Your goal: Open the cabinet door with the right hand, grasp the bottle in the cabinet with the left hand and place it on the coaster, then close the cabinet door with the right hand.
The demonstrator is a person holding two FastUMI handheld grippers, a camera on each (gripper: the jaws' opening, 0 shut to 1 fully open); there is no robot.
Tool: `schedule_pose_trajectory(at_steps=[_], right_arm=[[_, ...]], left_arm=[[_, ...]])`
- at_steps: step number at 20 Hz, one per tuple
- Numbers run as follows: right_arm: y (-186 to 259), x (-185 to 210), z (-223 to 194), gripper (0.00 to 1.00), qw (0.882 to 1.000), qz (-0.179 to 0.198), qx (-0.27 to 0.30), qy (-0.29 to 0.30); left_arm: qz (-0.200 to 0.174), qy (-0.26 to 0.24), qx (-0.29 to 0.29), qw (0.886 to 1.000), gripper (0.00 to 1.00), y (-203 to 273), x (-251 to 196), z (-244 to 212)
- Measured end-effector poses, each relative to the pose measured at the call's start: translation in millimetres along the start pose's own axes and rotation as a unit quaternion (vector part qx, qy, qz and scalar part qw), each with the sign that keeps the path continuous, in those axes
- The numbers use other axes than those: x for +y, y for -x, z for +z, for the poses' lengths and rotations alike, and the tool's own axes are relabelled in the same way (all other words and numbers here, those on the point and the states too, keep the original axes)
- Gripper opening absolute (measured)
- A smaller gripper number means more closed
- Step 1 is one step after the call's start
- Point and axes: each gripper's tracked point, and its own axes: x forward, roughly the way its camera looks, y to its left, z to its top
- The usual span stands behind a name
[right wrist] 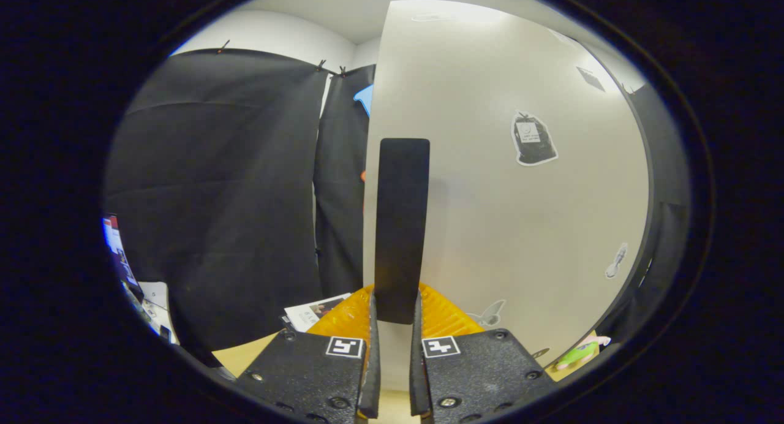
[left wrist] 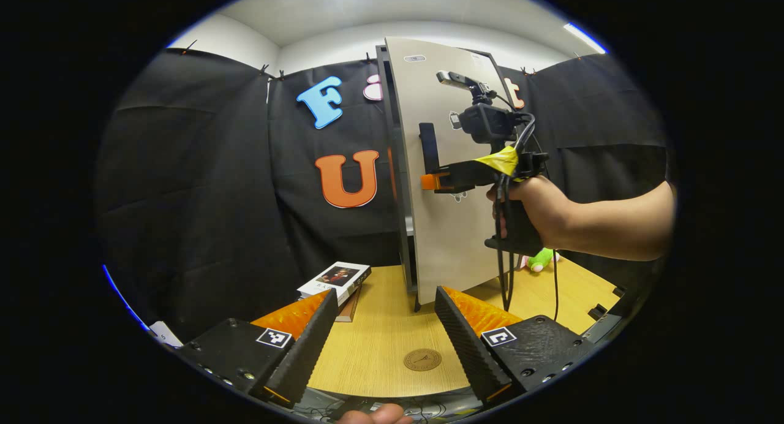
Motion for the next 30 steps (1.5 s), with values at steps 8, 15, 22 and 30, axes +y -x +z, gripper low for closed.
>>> schedule_pose_trajectory(at_steps=[8, 15, 22, 30], right_arm=[[56, -4, -5, 0.22, 0.999, 0.027, 0.015, -0.024], [83, -13, -11, 0.22, 0.999, 0.033, 0.012, -0.036], [115, -25, -15, 0.22, 0.999, 0.039, 0.014, -0.033], [158, -42, -22, 0.22, 0.999, 0.036, 0.015, -0.037]], left_arm=[[-0.051, -0.019, 0.004, 0.998, 0.96, -19, -28, 2], [-0.094, -0.026, 0.003, 0.995, 0.96, -32, -57, 6], [-0.131, -0.024, -0.004, 0.991, 0.96, -43, -87, 10], [-0.189, -0.022, 0.005, 0.982, 0.96, -60, -124, 2]])
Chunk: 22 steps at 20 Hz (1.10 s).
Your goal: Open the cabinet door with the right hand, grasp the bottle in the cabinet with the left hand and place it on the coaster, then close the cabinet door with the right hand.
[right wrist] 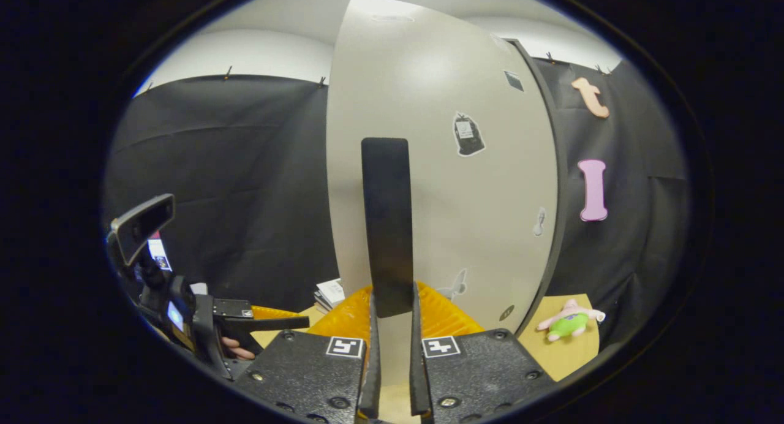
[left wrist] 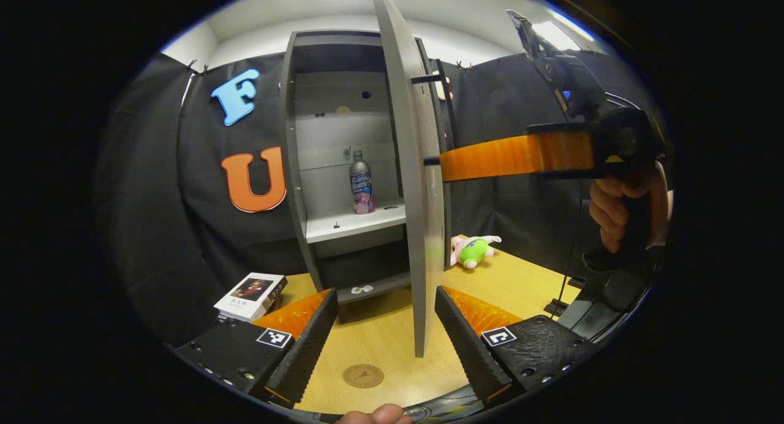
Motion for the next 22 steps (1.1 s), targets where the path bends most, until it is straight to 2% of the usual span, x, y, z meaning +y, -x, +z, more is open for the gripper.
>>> schedule_pose_trajectory(at_steps=[7, 11, 14, 15, 16, 18, 19, 21, 22], right_arm=[[38, -26, -4, 0.22, 0.999, -0.053, -0.01, -0.001], [61, -43, -1, 0.2, 0.994, -0.106, -0.031, 0.013], [73, -47, 7, 0.2, 0.991, -0.116, -0.059, 0.024], [73, -47, 7, 0.23, 0.991, -0.117, -0.06, 0.027], [77, -56, 2, 0.42, 0.989, -0.137, -0.053, 0.03], [83, -73, -9, 0.62, 0.984, -0.169, -0.043, 0.021], [87, -80, -12, 0.67, 0.982, -0.182, -0.044, 0.005], [92, -93, -12, 0.92, 0.979, -0.196, -0.048, -0.026], [93, -97, -14, 1.0, 0.978, -0.199, -0.046, -0.037]], left_arm=[[-0.022, 0.022, 0.01, 0.999, 0.96, -26, -7, -9], [-0.01, 0.036, 0.009, 0.999, 0.96, -40, -3, -9], [-0.004, 0.047, 0.021, 0.999, 0.96, -55, -2, -15], [0.0, 0.047, 0.024, 0.999, 0.96, -59, 0, -16], [0.0, 0.047, 0.024, 0.999, 0.97, -66, -2, -15], [-0.006, 0.047, 0.019, 0.999, 0.98, -74, -8, -12], [-0.008, 0.044, 0.019, 0.999, 0.97, -78, -10, -11], [-0.013, 0.036, 0.017, 0.999, 0.97, -88, -15, -8], [-0.013, 0.032, 0.018, 0.999, 0.97, -94, -16, -8]])
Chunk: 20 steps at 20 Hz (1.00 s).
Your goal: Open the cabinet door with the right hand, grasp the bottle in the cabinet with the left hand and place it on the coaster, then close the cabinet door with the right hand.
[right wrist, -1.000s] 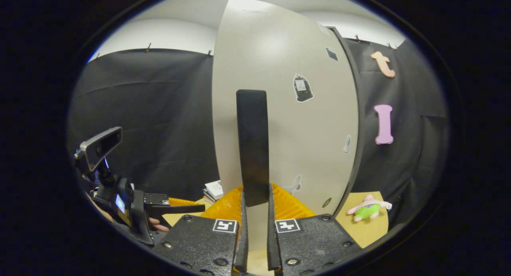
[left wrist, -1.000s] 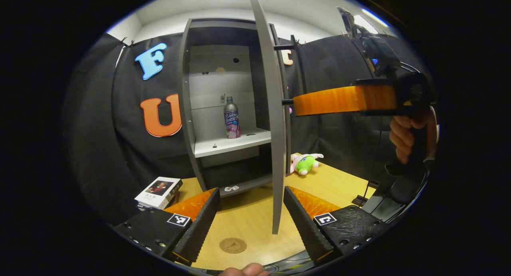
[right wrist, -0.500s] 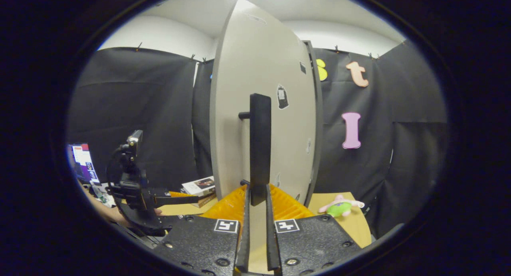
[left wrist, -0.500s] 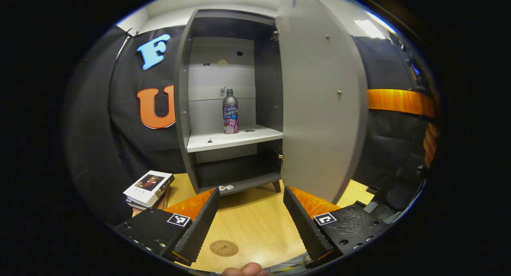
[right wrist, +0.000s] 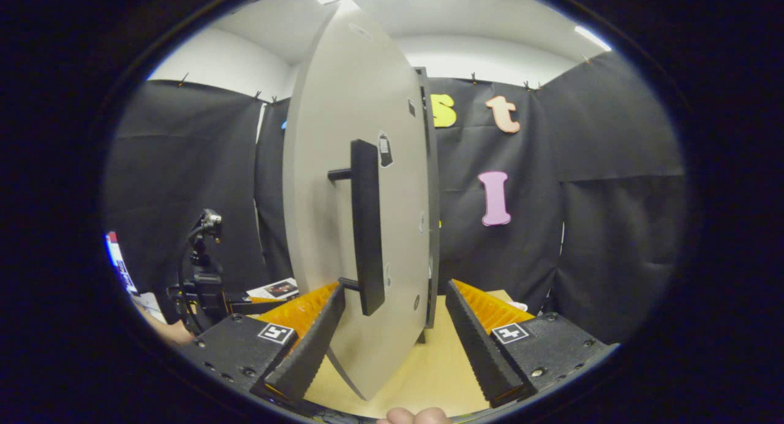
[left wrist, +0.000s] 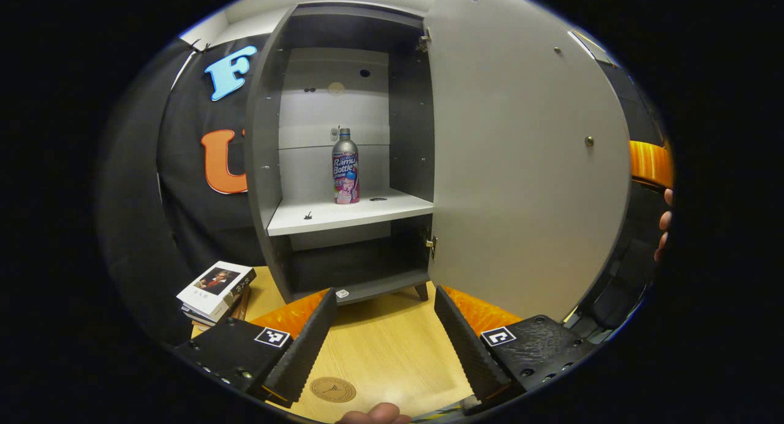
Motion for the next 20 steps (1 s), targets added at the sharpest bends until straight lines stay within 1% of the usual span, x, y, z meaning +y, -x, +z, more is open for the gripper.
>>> schedule_pose_trajectory(at_steps=[2, 3, 4, 8, 11, 12, 14, 15, 16, 17, 19, 20], right_arm=[[3, -6, 3, 1.0, 1.0, -0.007, -0.004, -0.005], [7, -11, 2, 1.0, 1.0, -0.018, -0.006, -0.001], [11, -18, 4, 0.96, 0.999, -0.03, -0.008, 0.003], [23, -50, 4, 0.96, 0.997, -0.078, -0.013, -0.009], [29, -73, 4, 0.96, 0.994, -0.108, -0.014, -0.02], [32, -80, 5, 0.99, 0.992, -0.121, -0.015, -0.022], [37, -102, 6, 0.99, 0.988, -0.149, -0.016, -0.025], [37, -109, 5, 0.96, 0.988, -0.153, -0.015, -0.031], [33, -107, 7, 0.99, 0.988, -0.147, -0.014, -0.041], [30, -106, 8, 0.96, 0.988, -0.145, -0.013, -0.048], [23, -101, 5, 0.96, 0.99, -0.136, -0.004, -0.043], [23, -103, 4, 0.96, 0.99, -0.137, -0.004, -0.033]], left_arm=[[0.005, -0.005, -0.002, 1.0, 0.97, -13, 1, 7], [0.01, -0.008, -0.004, 1.0, 0.97, -21, 2, 12], [0.019, -0.012, -0.009, 1.0, 0.96, -29, 6, 19], [0.039, -0.013, -0.026, 0.999, 0.97, -76, 18, 52], [0.057, 0.004, -0.048, 0.997, 0.97, -112, 26, 86], [0.063, 0.01, -0.053, 0.997, 0.96, -123, 31, 95], [0.075, 0.02, -0.051, 0.996, 0.96, -145, 40, 105], [0.082, 0.022, -0.051, 0.995, 0.96, -154, 46, 108], [0.087, 0.021, -0.056, 0.994, 0.97, -167, 52, 114], [0.094, 0.016, -0.061, 0.994, 0.97, -178, 60, 120], [0.106, 0.0, -0.069, 0.992, 0.96, -197, 69, 131], [0.113, -0.008, -0.072, 0.991, 0.96, -203, 72, 136]])
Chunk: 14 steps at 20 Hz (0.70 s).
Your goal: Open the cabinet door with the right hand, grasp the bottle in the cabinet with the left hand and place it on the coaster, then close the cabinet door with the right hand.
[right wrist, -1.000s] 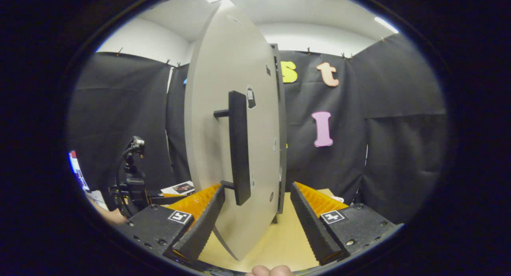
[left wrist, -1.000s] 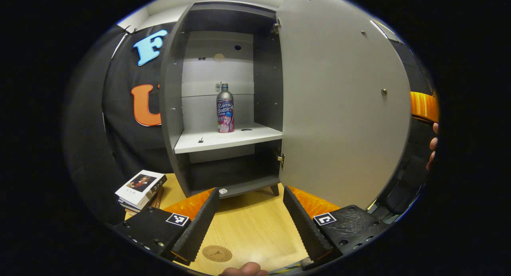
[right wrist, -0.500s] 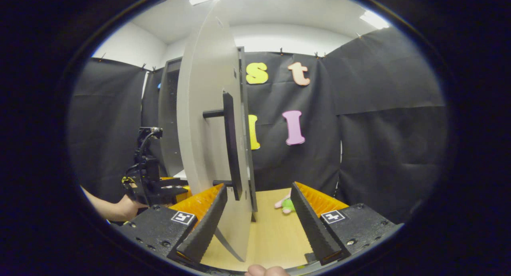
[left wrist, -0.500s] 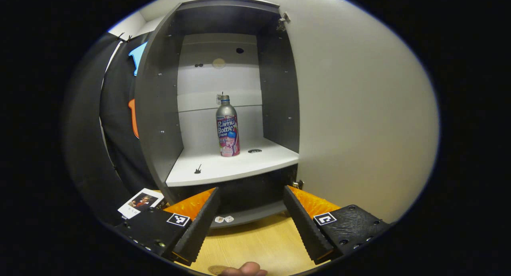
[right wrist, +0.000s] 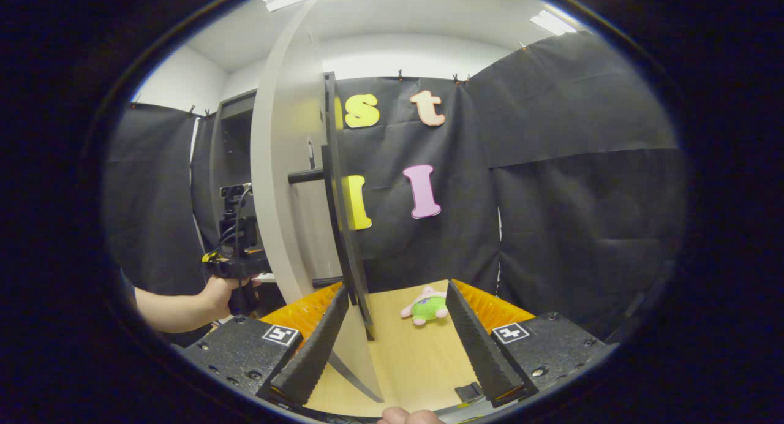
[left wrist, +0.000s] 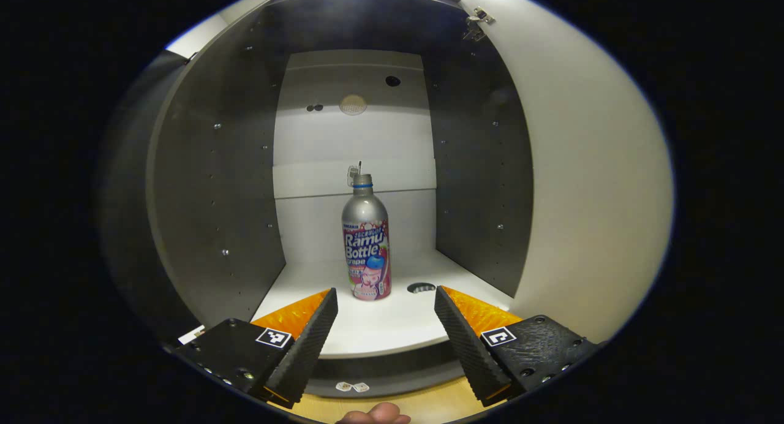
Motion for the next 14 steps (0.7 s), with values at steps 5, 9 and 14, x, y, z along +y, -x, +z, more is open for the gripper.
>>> schedule_pose_trajectory(at_steps=[5, 9, 14], right_arm=[[-2, -2, -1, 0.96, 1.0, 0.001, 0.006, 0.025], [-4, -5, 4, 0.99, 0.999, 0.002, -0.001, 0.048], [-2, -6, 3, 0.96, 0.998, 0.006, -0.005, 0.067]], left_arm=[[0.01, 0.007, -0.019, 1.0, 0.96, -43, 4, 26], [0.026, -0.004, -0.034, 0.999, 0.96, -70, 11, 40], [0.046, -0.023, -0.046, 0.998, 0.96, -88, 14, 48]])
